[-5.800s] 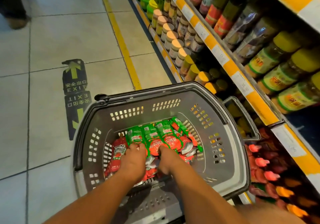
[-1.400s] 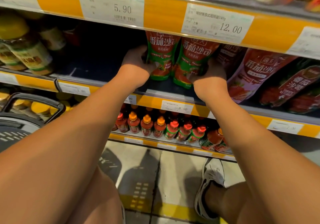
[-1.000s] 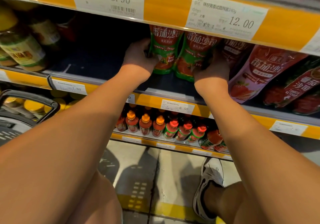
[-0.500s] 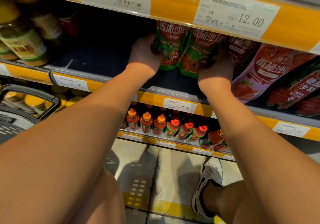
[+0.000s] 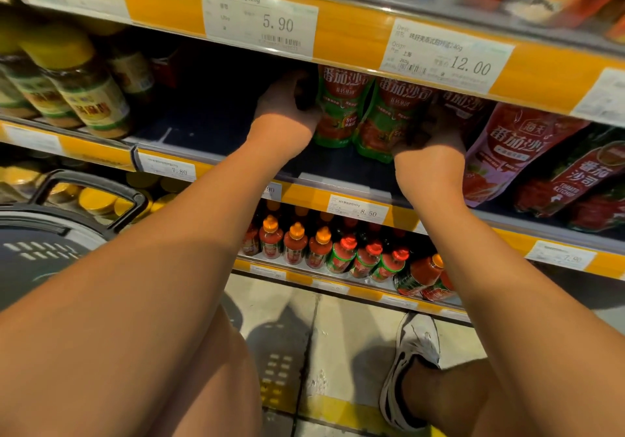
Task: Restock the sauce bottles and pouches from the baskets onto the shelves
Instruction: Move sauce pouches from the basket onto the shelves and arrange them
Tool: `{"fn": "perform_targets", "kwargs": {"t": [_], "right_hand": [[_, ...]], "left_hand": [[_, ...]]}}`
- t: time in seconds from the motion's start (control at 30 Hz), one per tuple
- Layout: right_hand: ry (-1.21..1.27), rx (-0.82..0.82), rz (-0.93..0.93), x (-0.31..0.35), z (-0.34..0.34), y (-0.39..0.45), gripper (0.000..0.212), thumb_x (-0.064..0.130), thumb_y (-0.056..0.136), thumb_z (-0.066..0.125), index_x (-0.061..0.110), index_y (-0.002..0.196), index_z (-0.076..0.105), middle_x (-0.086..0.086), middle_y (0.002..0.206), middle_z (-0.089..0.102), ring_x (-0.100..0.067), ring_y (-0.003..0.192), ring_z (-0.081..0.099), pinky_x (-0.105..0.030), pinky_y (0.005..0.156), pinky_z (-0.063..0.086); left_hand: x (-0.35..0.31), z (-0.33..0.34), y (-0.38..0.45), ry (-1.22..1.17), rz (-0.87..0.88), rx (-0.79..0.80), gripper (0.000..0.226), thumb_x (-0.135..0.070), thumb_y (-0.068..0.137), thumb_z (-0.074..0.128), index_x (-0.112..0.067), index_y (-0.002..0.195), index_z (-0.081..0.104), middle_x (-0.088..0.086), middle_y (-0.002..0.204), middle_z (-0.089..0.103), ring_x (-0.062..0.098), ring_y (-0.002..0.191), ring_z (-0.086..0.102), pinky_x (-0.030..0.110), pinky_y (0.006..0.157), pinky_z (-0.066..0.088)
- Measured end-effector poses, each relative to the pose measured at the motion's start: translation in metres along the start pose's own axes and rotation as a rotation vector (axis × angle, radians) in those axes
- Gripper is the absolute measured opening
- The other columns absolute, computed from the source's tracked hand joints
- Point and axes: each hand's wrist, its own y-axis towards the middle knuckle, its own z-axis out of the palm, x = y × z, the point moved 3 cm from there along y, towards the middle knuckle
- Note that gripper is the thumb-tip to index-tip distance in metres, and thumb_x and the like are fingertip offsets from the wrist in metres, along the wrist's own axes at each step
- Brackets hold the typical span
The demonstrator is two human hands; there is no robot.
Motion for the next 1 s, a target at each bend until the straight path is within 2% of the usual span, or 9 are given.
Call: {"fn": "perform_targets", "kwargs": {"t": [0.1,0.13,0.27,0.4,0.5,0.6,0.7,0.83,1.0], "right_hand": [[0.008,-0.014,-0.034,-0.004,-0.003,-0.013,0.007,0.007,0.083,0.062,0.007,0.086,0.056,-0.009,0.08,0.053,-0.024,0.068,0.047,-0.037,0.062,0.042],[-0.022,0.002,-0.039,-0.004,-0.002,-0.019,0.013,0.009,0.083,0.064,0.007,0.08,0.051,-0.009,0.074,0.048,-0.023,0.063,0.042,-0.036,0.059,0.037],[-0.102,0.148,-0.157,0.012,0.005,-0.047,0.02,0.025,0.095,0.067,0.011,0.098,0.053,-0.005,0.094,0.05,-0.023,0.082,0.048,-0.032,0.066,0.032],[-0.102,0.275,-0.302,0.032,0.015,-0.075,0.031,0.029,0.099,0.066,0.026,0.128,0.057,0.006,0.122,0.049,-0.009,0.097,0.048,-0.029,0.084,0.038],[-0.11,0.42,-0.392,0.05,0.027,-0.1,0.031,0.029,0.1,0.065,0.027,0.13,0.06,0.011,0.133,0.051,-0.006,0.112,0.047,-0.029,0.092,0.042],[-0.189,0.581,-0.507,0.071,0.041,-0.131,0.026,0.032,0.099,0.065,0.028,0.125,0.064,0.01,0.132,0.056,-0.012,0.116,0.055,-0.028,0.089,0.042],[-0.22,0.727,-0.573,0.095,0.058,-0.165,0.025,0.038,0.097,0.067,0.034,0.122,0.065,0.012,0.126,0.06,-0.011,0.102,0.061,-0.026,0.077,0.05],[-0.25,0.892,-0.659,0.131,0.089,-0.209,0.03,0.043,0.096,0.068,0.033,0.123,0.068,0.011,0.121,0.062,-0.011,0.106,0.058,-0.027,0.083,0.045],[-0.416,1.126,-0.799,0.182,0.145,-0.263,0.039,0.044,0.096,0.068,0.024,0.129,0.064,0.0,0.129,0.063,-0.02,0.115,0.059,-0.038,0.096,0.05]], "left_hand": [[0.001,-0.018,-0.01,-0.141,-0.052,0.002,0.042,-0.026,0.091,0.074,-0.016,0.131,0.066,0.002,0.129,0.068,0.019,0.119,0.063,0.038,0.105,0.051],[0.001,-0.024,-0.015,-0.172,-0.063,-0.001,0.038,-0.026,0.091,0.074,-0.015,0.126,0.068,0.002,0.125,0.068,0.019,0.116,0.063,0.037,0.104,0.051],[-0.004,-0.044,-0.037,-0.109,-0.065,0.091,0.029,-0.027,0.091,0.075,-0.018,0.118,0.071,0.001,0.12,0.069,0.018,0.113,0.064,0.037,0.102,0.052],[-0.004,-0.078,-0.068,0.062,-0.059,0.214,0.033,-0.03,0.094,0.071,-0.017,0.124,0.068,0.001,0.123,0.067,0.018,0.116,0.062,0.037,0.102,0.051],[0.007,-0.125,-0.11,0.134,-0.03,0.192,0.034,-0.031,0.098,0.067,-0.02,0.13,0.066,-0.003,0.132,0.065,0.013,0.124,0.058,0.032,0.102,0.047],[0.028,-0.177,-0.161,0.191,-0.029,0.125,0.029,-0.035,0.099,0.064,-0.026,0.127,0.067,-0.011,0.129,0.065,0.006,0.117,0.057,0.024,0.091,0.044],[0.063,-0.226,-0.218,0.233,-0.086,0.04,0.027,-0.039,0.099,0.064,-0.032,0.124,0.068,-0.019,0.123,0.062,0.001,0.112,0.056,0.014,0.083,0.041],[0.124,-0.284,-0.292,0.286,-0.279,-0.043,0.029,-0.05,0.098,0.061,-0.04,0.125,0.065,-0.018,0.131,0.06,0.004,0.12,0.055,0.03,0.097,0.044],[0.192,-0.33,-0.365,0.31,-0.496,-0.149,0.032,-0.046,0.098,0.063,-0.033,0.126,0.066,-0.01,0.134,0.062,0.014,0.125,0.057,0.034,0.1,0.045]]}}
